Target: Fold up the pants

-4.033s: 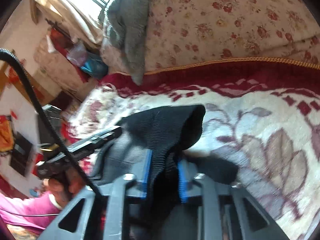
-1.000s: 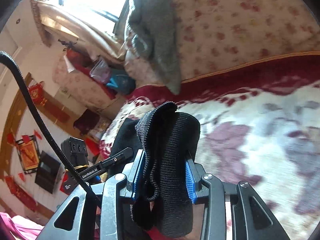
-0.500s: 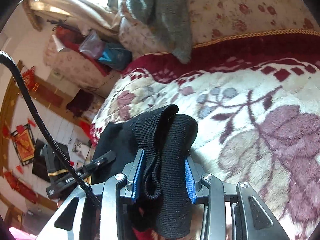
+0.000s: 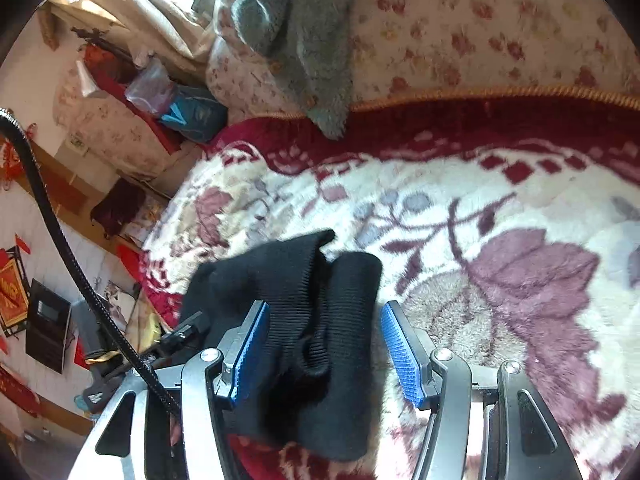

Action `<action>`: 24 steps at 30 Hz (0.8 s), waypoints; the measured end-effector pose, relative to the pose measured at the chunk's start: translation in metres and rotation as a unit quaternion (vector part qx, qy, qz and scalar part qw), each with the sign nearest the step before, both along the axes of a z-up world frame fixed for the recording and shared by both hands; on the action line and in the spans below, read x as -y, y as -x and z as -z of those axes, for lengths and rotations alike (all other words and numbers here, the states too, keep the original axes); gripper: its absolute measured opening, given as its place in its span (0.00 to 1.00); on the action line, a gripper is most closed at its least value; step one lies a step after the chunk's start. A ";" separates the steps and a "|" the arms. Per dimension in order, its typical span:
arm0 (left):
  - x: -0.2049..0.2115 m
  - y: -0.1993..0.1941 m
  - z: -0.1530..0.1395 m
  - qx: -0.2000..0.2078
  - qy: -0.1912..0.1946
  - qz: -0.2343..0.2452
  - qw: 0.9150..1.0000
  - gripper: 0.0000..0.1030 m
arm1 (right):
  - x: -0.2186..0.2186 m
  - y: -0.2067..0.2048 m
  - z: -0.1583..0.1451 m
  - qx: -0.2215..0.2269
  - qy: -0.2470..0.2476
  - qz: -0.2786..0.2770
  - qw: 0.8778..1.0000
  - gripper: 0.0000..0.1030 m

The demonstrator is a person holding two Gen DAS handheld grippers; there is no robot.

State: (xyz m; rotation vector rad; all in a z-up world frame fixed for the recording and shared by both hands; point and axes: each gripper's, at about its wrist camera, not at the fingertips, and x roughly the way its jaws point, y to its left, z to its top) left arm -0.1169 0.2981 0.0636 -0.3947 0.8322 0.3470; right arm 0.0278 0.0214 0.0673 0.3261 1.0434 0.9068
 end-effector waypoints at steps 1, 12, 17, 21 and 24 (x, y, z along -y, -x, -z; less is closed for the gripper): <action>0.003 0.003 -0.005 0.005 -0.005 -0.001 1.000 0.60 | 0.002 0.004 -0.008 0.011 -0.002 0.000 1.000 0.54; 0.056 0.024 -0.041 0.040 -0.079 -0.013 0.996 0.60 | -0.005 0.048 -0.038 0.076 0.022 -0.011 0.997 0.55; 0.072 0.029 -0.043 0.044 -0.092 -0.022 0.995 0.60 | -0.006 0.062 -0.036 0.088 0.037 -0.002 0.995 0.57; 0.084 0.033 -0.044 0.040 -0.108 -0.022 0.993 0.60 | -0.005 0.069 -0.036 0.097 0.043 0.001 0.994 0.61; 0.087 0.036 -0.044 0.039 -0.105 -0.023 0.993 0.60 | -0.005 0.073 -0.037 0.100 0.043 -0.002 0.994 0.61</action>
